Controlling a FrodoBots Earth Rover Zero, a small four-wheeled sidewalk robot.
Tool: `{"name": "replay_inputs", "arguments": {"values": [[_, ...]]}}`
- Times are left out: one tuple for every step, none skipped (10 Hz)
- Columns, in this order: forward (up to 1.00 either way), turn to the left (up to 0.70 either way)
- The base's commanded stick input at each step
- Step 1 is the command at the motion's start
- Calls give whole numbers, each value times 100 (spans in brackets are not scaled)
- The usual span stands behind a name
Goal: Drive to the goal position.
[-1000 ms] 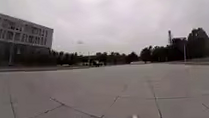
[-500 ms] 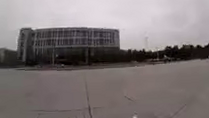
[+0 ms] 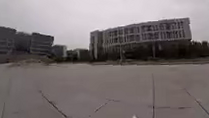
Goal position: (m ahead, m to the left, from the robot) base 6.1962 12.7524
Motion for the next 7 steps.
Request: {"name": "replay_inputs", "arguments": {"values": [[4,0],[4,0],[4,0],[4,0],[5,0],[6,0],[9,0]]}}
